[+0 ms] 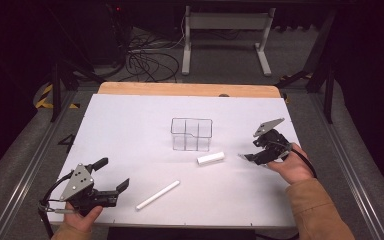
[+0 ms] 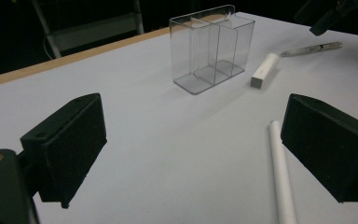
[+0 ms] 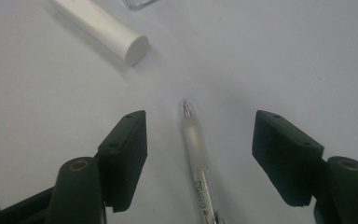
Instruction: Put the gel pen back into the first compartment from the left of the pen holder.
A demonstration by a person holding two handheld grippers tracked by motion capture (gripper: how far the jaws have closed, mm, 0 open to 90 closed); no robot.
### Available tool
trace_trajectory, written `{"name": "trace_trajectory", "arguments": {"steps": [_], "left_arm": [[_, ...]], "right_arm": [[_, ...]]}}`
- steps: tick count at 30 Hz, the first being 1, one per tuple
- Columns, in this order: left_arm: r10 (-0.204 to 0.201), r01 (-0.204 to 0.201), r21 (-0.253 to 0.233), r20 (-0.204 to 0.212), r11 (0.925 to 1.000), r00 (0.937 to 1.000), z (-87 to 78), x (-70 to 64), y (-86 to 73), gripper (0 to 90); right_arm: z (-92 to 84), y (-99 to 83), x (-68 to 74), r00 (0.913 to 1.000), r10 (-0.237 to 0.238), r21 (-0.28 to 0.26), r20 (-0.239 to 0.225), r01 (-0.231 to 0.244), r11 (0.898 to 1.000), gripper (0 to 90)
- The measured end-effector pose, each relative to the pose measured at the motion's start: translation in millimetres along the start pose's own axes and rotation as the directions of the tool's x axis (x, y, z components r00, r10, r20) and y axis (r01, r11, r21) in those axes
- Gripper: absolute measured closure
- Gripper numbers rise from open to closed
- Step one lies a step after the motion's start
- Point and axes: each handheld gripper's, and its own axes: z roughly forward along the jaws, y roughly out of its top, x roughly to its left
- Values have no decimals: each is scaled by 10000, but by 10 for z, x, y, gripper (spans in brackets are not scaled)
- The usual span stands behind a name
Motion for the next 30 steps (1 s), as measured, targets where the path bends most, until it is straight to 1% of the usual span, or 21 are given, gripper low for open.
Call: {"name": "trace_trajectory", "arguments": {"steps": [4, 5, 7, 10, 13, 14, 17, 18, 20, 26, 30], "left_arm": [[-28, 28, -1, -8, 10000, 10000, 1, 1, -2, 74], [-39, 39, -4, -2, 10000, 10000, 2, 1, -2, 74], [16, -16, 14, -1, 10000, 10000, 3, 5, -2, 74], [-68, 68, 8, 0, 10000, 10000, 6, 0, -4, 74], [-54, 54, 31, 4, 10000, 10000, 10, 0, -5, 74], [-51, 51, 37, 3, 10000, 10000, 11, 0, -6, 74], [-63, 63, 34, -2, 10000, 10000, 11, 0, -6, 74], [-67, 67, 30, -5, 10000, 10000, 11, 1, -6, 74], [-69, 69, 27, -6, 10000, 10000, 12, 2, -6, 74], [-81, 81, 57, -15, 10000, 10000, 14, 6, -10, 74], [-81, 82, 51, -30, 10000, 10000, 11, 7, -9, 74]], "right_arm": [[60, -21, 6, 10000, -83, 517, -44, 86, 9986, 421], [73, -27, 2, 9998, -180, 685, -59, 183, 9975, 433], [99, -37, 1, 9997, -210, 908, -107, 219, 9956, 445], [131, -47, -2, 9996, -256, 1190, -124, 269, 9925, 463], [164, -52, -9, 9994, -305, 1506, -170, 327, 9881, 476], [175, -53, -15, 9990, -400, 1603, -185, 424, 9862, 481], [193, -49, -20, 9985, -481, 1769, -250, 517, 9829, 497], [198, -49, -25, 9981, -555, 1774, -278, 595, 9823, 501], [207, -45, -20, 9981, -558, 1794, -258, 596, 9820, 511], [229, -30, -14, 9960, -869, 1779, -223, 895, 9800, 588], [270, -26, -9, 9906, -1343, 1988, -242, 1364, 9705, 659]]}}
